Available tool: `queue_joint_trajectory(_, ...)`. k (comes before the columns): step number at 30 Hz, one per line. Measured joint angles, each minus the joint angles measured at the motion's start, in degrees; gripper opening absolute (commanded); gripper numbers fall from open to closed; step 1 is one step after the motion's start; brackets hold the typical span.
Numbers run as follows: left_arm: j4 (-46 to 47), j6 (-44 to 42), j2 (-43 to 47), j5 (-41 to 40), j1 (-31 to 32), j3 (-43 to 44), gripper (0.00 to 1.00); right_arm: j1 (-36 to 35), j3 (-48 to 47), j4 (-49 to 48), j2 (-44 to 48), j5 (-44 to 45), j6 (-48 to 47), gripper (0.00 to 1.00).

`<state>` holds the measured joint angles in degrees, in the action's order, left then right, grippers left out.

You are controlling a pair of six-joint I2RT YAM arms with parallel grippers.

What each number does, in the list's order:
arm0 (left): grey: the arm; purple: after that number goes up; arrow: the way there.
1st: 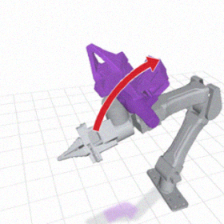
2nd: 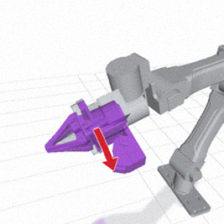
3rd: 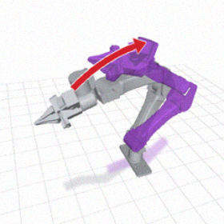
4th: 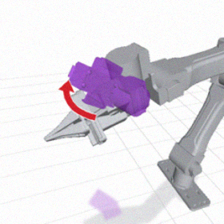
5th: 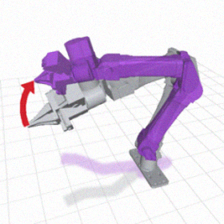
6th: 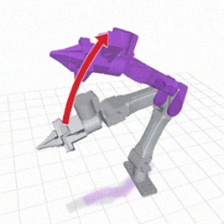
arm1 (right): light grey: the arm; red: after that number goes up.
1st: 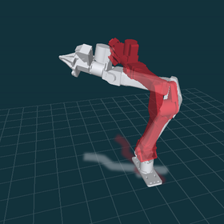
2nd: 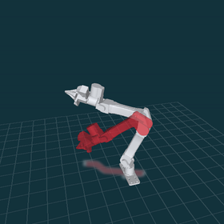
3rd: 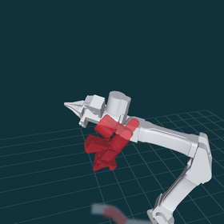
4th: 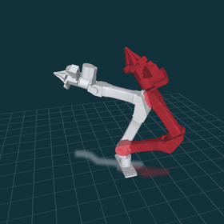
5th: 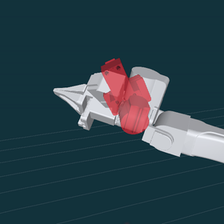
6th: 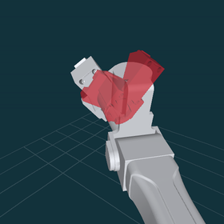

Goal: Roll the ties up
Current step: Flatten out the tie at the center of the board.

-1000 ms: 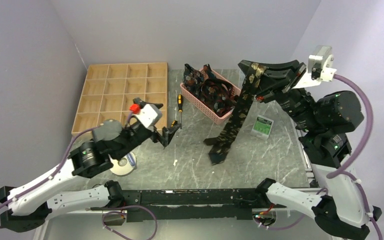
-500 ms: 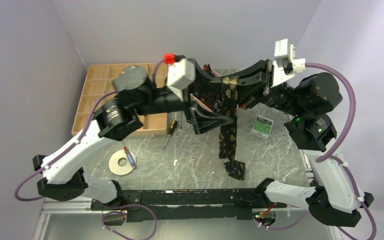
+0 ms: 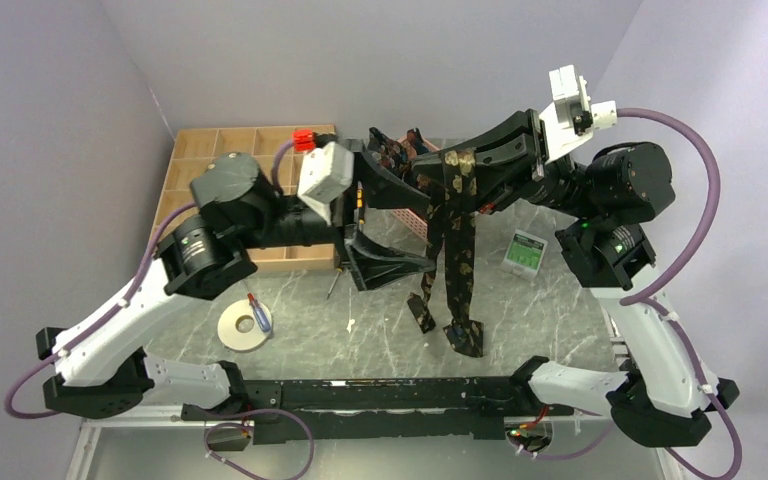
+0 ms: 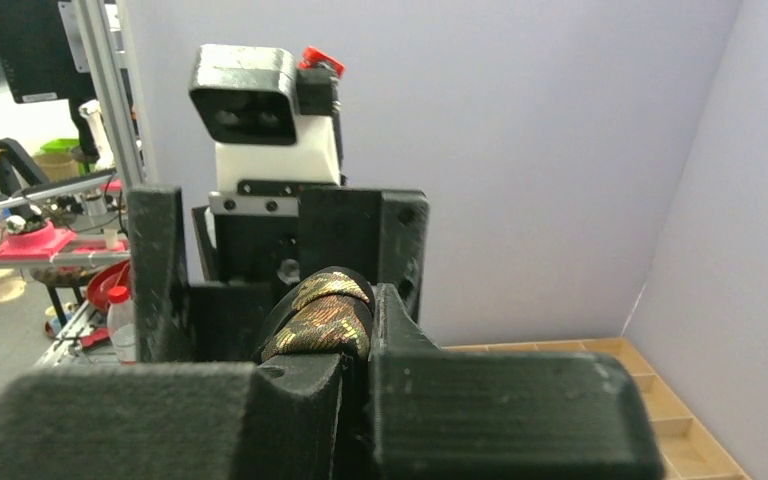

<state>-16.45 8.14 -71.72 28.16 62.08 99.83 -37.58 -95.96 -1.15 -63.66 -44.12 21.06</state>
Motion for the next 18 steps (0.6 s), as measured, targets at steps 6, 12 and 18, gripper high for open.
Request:
queue_joint_trajectory(6, 1.1, 0.4, 3.8, -1.1, 0.0, -0.9, 0.94, 4.4, 3.4, -9.6, -0.7, -4.0, 8.7, 0.00)
queue_joint_trajectory(12, 0.5, -1.3, 2.8, -5.0, 0.0, -0.8, 0.90, 6.4, 5.9, -19.0, -2.1, -6.3, 18.1, 0.00)
queue_joint_trajectory(18, -1.4, -3.0, -3.1, -7.0, 0.0, 0.2, 0.81, 6.4, 6.6, -25.1, -2.4, -7.7, 23.8, 0.00)
